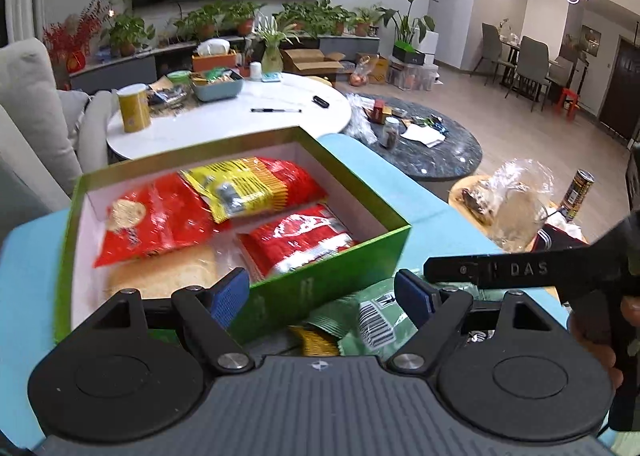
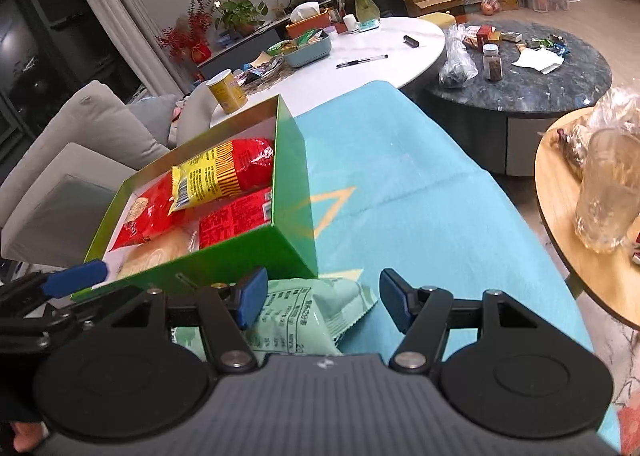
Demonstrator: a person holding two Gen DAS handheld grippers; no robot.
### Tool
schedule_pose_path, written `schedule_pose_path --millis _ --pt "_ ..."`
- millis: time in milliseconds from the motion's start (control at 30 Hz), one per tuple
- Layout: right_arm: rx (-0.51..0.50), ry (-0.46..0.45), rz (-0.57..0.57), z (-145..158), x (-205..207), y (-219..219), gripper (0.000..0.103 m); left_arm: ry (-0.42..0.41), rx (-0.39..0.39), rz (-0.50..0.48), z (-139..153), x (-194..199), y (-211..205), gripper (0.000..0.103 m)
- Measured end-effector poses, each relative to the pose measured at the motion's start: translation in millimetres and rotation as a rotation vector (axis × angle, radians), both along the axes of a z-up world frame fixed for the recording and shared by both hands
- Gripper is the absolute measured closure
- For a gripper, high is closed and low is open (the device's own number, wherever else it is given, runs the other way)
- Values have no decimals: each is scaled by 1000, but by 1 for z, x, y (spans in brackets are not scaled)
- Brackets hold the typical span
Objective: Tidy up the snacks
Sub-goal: 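Grasp the pale green snack bag from the pile with the right gripper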
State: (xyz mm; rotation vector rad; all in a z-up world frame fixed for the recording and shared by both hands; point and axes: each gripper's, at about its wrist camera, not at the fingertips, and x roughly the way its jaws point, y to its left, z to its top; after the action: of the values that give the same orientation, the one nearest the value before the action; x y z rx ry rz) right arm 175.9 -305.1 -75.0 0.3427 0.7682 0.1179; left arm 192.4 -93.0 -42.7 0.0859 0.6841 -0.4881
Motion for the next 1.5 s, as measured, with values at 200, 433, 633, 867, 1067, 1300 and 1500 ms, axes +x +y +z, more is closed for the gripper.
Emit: schedule_pose_path --millis 200,433,633,867,1067,1300,1500 --pt "72 4 23 -6 -14 -8 42 74 -13 -47 -17 3 -12 25" --pt "111 12 57 -10 -17 -8 42 111 -23 -103 -31 5 -19 27" --pt "155 38 67 -17 -10 -10 43 132 -49 -116 -35 8 -19 38" --pt "158 36 84 -14 -10 -6 51 148 -67 -125 -37 8 -19 43" --pt "134 32 103 -10 -12 -4 50 157 -35 -81 -35 4 -17 24" --pt "148 52 96 -16 -8 -4 46 144 -43 -121 -40 4 -20 32" --pt "135 13 132 -3 -12 6 47 47 -3 -167 -25 -10 -28 41"
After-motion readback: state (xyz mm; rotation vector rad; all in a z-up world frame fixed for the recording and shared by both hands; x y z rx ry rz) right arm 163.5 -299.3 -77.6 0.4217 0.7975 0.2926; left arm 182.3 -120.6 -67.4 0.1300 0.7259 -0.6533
